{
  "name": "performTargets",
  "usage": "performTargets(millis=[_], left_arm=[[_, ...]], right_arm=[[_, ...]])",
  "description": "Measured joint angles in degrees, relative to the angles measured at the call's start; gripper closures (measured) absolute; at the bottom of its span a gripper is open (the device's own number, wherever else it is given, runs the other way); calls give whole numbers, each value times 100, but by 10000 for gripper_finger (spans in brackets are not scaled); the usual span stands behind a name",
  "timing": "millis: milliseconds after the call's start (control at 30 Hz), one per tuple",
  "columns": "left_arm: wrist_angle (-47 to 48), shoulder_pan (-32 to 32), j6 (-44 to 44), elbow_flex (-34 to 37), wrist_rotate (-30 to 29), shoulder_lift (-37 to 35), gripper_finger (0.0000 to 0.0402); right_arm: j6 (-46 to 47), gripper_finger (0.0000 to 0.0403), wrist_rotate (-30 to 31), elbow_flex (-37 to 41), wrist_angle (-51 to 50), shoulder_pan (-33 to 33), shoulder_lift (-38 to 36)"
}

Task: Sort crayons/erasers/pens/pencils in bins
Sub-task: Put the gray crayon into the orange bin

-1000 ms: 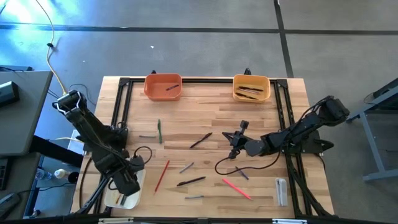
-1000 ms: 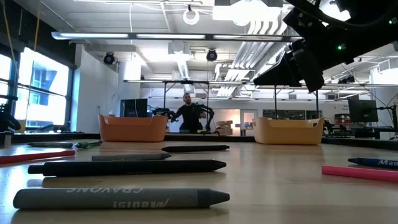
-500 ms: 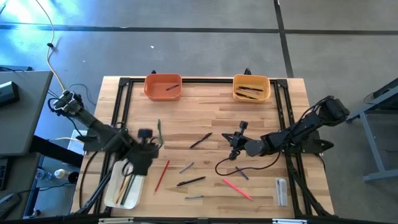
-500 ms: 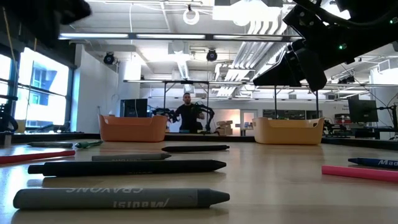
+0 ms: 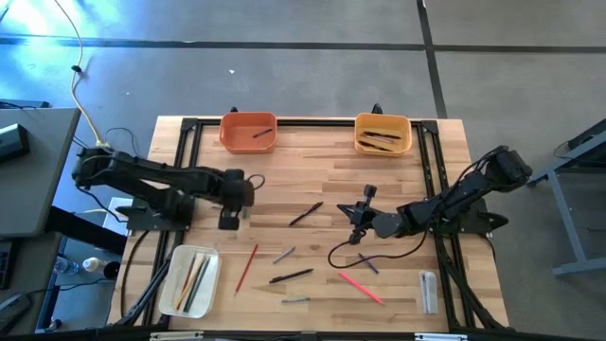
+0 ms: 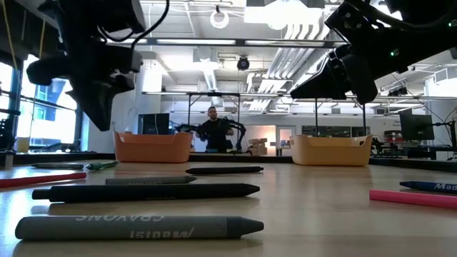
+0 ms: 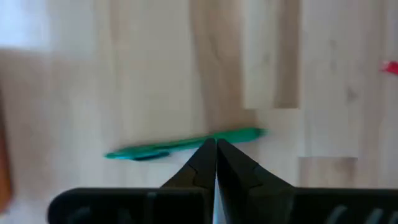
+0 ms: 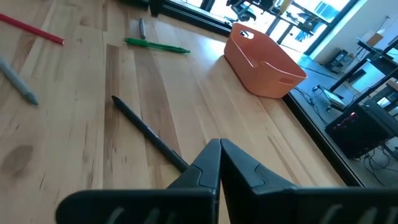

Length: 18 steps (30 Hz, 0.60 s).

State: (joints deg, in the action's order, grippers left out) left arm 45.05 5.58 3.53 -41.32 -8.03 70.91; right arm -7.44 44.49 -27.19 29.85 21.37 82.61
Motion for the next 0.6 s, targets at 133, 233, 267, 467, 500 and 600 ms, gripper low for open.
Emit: performTargets(millis=[133,233,267,467,500,600], left_arm=[[18,367,270,15,53,53,382],[219,605,422,13,26,55,361],[257,673,458,13,19,56,354],[232,914,495,11,355,443,305],[247,917,509,13,400,564,298],[250,901,576,9,419,935,282]], right_arm=[[11,403,-9,1,17,0,3],[7,403,-13,1,2,0,25],[12,403,-11,-1,35,0,45],[-12,403,-22,0,107,-29,207],[-13,403,-22,-1,134,-43,235],[-7,403,-42,-1,150,-104,299]])
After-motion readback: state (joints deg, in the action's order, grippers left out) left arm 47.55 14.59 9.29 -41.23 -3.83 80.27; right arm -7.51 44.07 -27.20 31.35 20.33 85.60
